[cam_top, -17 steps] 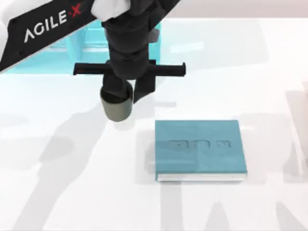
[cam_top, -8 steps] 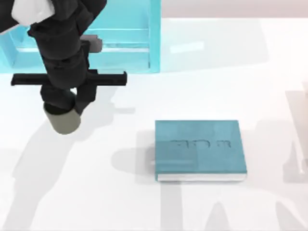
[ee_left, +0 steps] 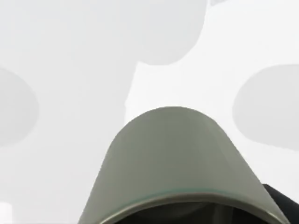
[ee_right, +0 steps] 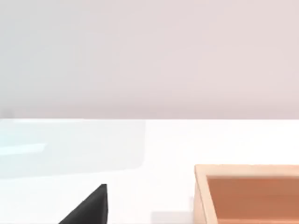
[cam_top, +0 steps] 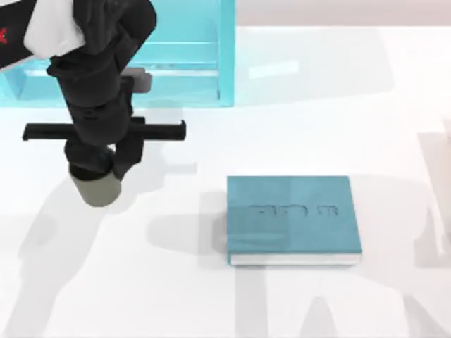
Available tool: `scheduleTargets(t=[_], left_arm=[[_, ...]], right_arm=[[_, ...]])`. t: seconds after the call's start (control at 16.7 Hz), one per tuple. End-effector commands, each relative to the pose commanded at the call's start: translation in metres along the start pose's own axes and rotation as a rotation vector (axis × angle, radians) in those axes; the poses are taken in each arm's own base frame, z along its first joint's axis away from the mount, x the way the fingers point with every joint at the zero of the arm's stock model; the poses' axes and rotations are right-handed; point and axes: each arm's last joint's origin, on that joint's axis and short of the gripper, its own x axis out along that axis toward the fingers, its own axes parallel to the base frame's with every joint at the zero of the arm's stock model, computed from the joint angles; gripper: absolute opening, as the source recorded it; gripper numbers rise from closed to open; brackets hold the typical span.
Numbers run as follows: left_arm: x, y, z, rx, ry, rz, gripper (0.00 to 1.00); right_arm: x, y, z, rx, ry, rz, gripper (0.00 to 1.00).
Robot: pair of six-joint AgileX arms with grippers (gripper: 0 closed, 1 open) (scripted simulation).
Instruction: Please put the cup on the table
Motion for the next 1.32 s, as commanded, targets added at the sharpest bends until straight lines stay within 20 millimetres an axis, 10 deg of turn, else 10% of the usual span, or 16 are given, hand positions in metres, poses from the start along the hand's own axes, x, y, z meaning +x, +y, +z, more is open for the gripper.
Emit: scheduleTargets(t=[0.54, 1.32], left_arm=[[0.037, 0.007, -0.002, -0.007, -0.006, -0.002, 0.00], [0.037, 0.007, -0.002, -0.007, -0.006, -0.002, 0.98]], right_arm=[[0.000, 0.000, 0.000, 0.000, 0.000, 0.000, 1.00], [0.000, 0.000, 0.000, 0.000, 0.000, 0.000, 1.00]])
